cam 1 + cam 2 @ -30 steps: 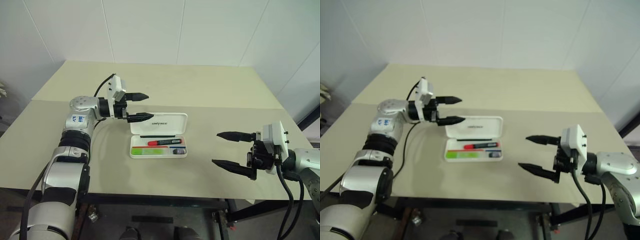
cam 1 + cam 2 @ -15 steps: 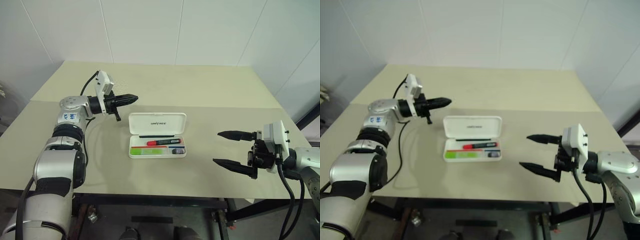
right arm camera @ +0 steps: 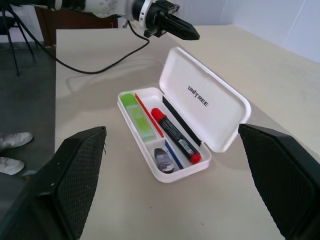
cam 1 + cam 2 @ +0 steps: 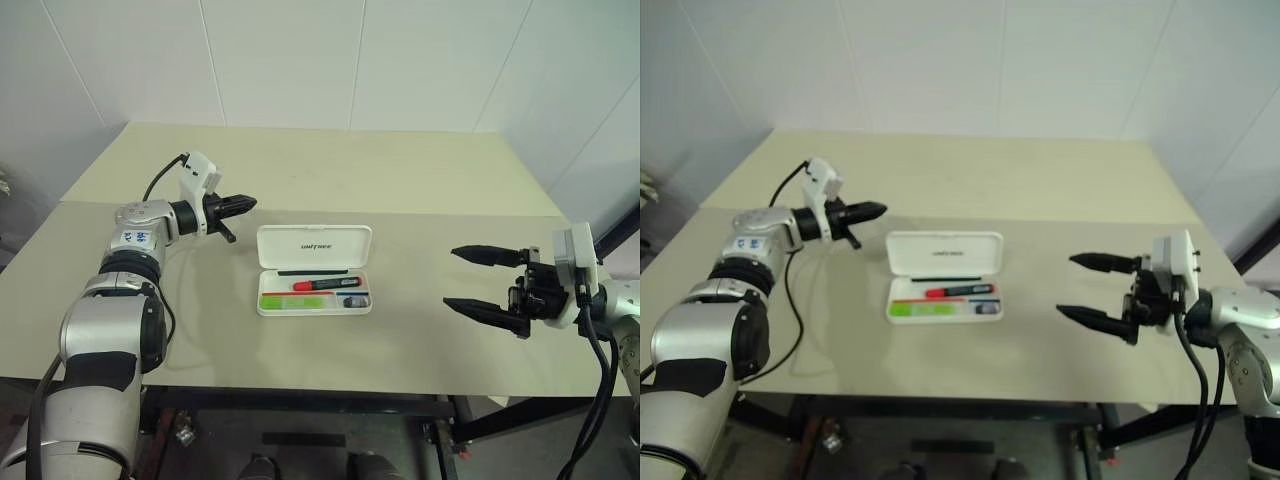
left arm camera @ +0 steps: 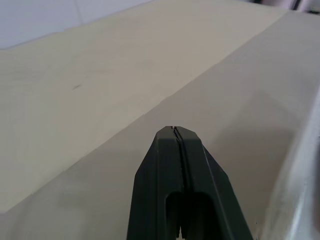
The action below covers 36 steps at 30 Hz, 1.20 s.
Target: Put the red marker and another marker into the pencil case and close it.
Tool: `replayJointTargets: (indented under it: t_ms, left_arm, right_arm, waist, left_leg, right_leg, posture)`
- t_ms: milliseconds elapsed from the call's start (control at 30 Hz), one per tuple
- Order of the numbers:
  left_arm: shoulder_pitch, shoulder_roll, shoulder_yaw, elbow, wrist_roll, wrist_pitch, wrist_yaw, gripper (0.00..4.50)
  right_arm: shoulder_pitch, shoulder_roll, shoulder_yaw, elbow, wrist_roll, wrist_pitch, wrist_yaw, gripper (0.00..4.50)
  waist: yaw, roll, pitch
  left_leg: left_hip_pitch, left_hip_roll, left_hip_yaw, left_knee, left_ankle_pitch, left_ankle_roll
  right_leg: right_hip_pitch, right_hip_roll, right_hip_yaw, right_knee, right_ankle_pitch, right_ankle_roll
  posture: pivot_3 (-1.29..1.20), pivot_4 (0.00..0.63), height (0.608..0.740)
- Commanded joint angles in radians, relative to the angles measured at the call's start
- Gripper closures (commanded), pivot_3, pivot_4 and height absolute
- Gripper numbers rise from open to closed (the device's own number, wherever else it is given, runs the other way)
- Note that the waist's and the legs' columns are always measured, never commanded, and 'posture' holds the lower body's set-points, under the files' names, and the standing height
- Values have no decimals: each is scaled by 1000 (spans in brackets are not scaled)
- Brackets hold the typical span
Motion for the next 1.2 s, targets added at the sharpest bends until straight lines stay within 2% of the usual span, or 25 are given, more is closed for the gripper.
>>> replayJointTargets:
  t_ms: [33, 267, 500, 700, 1000, 1200]
  left_arm:
    - [-23, 8, 15, -8, 18, 10, 14, 4470]
    - [7, -37, -4, -1, 48, 111, -96, 4470]
    - [10, -47, -44, -14, 73, 151, -400, 4470]
    - [-7, -41, -114, -17, 135, 138, -552, 4470]
    - [-35, -69, -212, -24, 226, 18, -627, 4470]
    - [-46, -100, -259, -27, 261, -66, -626, 4470]
  right_arm:
    - [-11, -1, -15, -18, 2, -20, 5, 0]
    - [1, 5, -13, -37, 3, -14, -5, 0]
    - [14, -9, -31, -61, 12, 1, -10, 0]
    - [16, -19, -37, -59, 19, 3, 5, 0]
    - [-49, -56, -10, 46, 58, 3, 196, 0]
    - [-173, -76, 31, 200, 30, -7, 311, 0]
  waist:
    - [1, 0, 0]
    - [2, 0, 0]
    - [-2, 0, 0]
    - [-1, 0, 0]
    - [0, 0, 0]
    - [-3, 0, 0]
  left_leg:
    - [0, 0, 0, 0, 0, 0]
    - [0, 0, 0, 0, 0, 0]
    - [0, 0, 1, -1, 0, 0]
    - [0, 0, 1, 0, 0, -1]
    - [0, 0, 0, 0, 0, 0]
    - [0, 0, 0, 1, 0, 0]
  right_leg:
    - [0, 0, 0, 0, 0, 0]
    - [0, 0, 0, 0, 0, 0]
    - [0, 0, 0, 0, 0, 0]
    - [0, 0, 0, 0, 0, 0]
    - [0, 0, 0, 0, 0, 0]
    - [0, 0, 0, 1, 0, 0]
  posture:
    - [0, 150, 740]
    - [0, 150, 740]
    - [0, 150, 740]
    - [0, 150, 740]
    - [0, 150, 740]
    - [0, 150, 740]
